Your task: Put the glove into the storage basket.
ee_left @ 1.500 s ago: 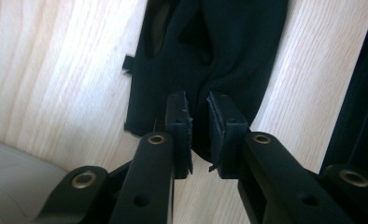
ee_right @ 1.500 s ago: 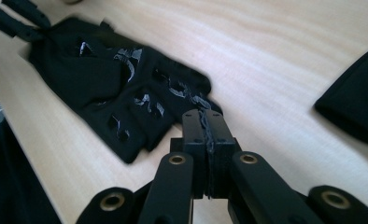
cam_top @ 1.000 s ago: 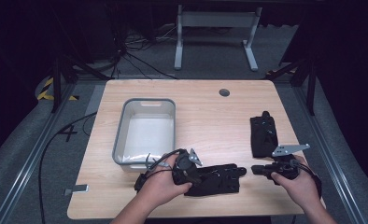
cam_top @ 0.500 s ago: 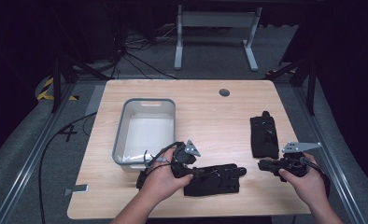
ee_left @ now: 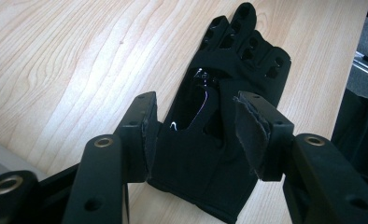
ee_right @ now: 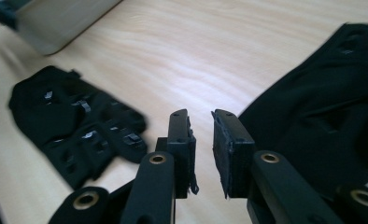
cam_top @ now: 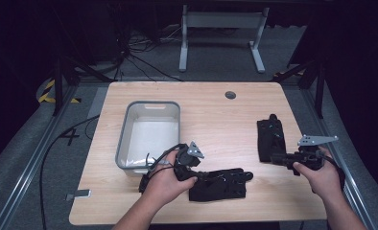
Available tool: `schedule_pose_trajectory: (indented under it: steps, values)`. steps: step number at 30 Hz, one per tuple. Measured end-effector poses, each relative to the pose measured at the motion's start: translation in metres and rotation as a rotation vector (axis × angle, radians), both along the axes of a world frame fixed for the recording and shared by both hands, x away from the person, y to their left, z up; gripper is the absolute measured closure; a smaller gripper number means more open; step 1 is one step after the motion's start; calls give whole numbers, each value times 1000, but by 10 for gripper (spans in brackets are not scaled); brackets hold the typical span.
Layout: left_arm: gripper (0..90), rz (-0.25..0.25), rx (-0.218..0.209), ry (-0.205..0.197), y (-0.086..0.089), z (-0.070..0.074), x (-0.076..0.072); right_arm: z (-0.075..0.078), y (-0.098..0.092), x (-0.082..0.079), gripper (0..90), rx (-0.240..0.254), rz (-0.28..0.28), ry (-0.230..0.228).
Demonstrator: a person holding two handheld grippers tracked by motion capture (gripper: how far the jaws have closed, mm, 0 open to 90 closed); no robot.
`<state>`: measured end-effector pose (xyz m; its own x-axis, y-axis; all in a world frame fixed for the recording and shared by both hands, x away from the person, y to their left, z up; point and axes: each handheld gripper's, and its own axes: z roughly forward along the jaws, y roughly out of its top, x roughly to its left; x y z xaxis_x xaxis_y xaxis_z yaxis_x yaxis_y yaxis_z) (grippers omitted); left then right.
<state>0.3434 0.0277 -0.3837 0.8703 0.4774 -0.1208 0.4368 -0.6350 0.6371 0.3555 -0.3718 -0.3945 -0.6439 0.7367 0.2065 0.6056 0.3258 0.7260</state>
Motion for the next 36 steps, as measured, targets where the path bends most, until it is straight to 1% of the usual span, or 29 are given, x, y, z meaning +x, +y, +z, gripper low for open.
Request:
schedule_pose_trajectory:
  steps: [3, 4, 5, 6, 7, 8, 9, 10, 11, 12, 13, 14, 17, 19, 20, 21, 23, 24, 25, 27, 28, 29, 33, 34, 36]
  values:
    - [505, 5, 0, -1, 3, 0, 0, 2, -7, 15, 772, -28, -17, -17]
    - [504, 11, -6, -6, 4, 0, 0, 4, -9, 25, 772, -48, -32, -18]
    - [504, 11, -6, -6, 4, 0, 0, 4, -9, 25, 772, -48, -32, -18]
    - [504, 11, -8, -1, 5, 0, 0, 4, -10, 30, 772, -57, -37, -18]
    - [502, 15, -9, -8, 6, 0, -1, 5, -9, 41, 772, -72, -37, -14]
    - [502, 19, -11, -12, 8, 0, -2, 5, -9, 41, 772, -72, -37, -14]
    - [501, 23, -12, -16, 9, 1, -3, 5, -8, 46, 772, -85, -40, -15]
    - [501, 24, -14, -14, 11, 1, -4, 4, -6, 56, 772, -102, -40, -6]
    - [502, 31, -16, -13, 13, 1, -5, 4, -5, 60, 770, -110, -39, -2]
    - [502, 34, -15, -18, 15, 1, -5, 4, -5, 60, 770, -110, -39, -2]
    - [501, 39, -21, -19, 17, 1, -6, 3, -2, 70, 765, -124, -38, 3]
    - [501, 39, -21, -16, 18, 1, -7, 3, -2, 70, 765, -124, -38, 3]
    - [496, 45, -25, -15, 21, 0, -10, 4, 2, 83, 759, -150, -39, 11]
    - [495, 48, -22, -15, 23, 0, -12, 5, 5, 92, 732, -161, -42, 14]
    - [493, 52, -24, -13, 24, 0, -13, 5, 7, 99, 704, -170, -44, 16]
    - [493, 55, -21, -13, 25, 0, -14, 5, 7, 99, 704, -170, -44, 16]
    - [492, 62, -19, -12, 28, -1, -16, 4, 10, 108, 692, -179, -49, 16]
    - [491, 64, -16, -10, 29, -1, -16, 1, 12, 117, 689, -190, -58, 23]
    - [491, 70, -17, -8, 30, -2, -17, -1, 13, 121, 688, -197, -60, 26]
    - [490, 74, -18, -6, 32, -2, -19, -2, 14, 124, 688, -203, -61, 34]
    - [490, 78, -15, -9, 33, -3, -19, -4, 15, 128, 685, -208, -66, 41]
    - [489, 81, -17, -7, 34, -3, -20, -9, 16, 137, 682, -218, -73, 58]
    - [487, 86, -13, 0, 37, -5, -22, -15, 17, 148, 667, -240, -88, 65]
    - [487, 86, -9, 2, 37, -6, -22, -15, 17, 148, 667, -240, -88, 65]
    - [485, 90, -7, 6, 38, -8, -21, -17, 18, 155, 664, -250, -101, 67]
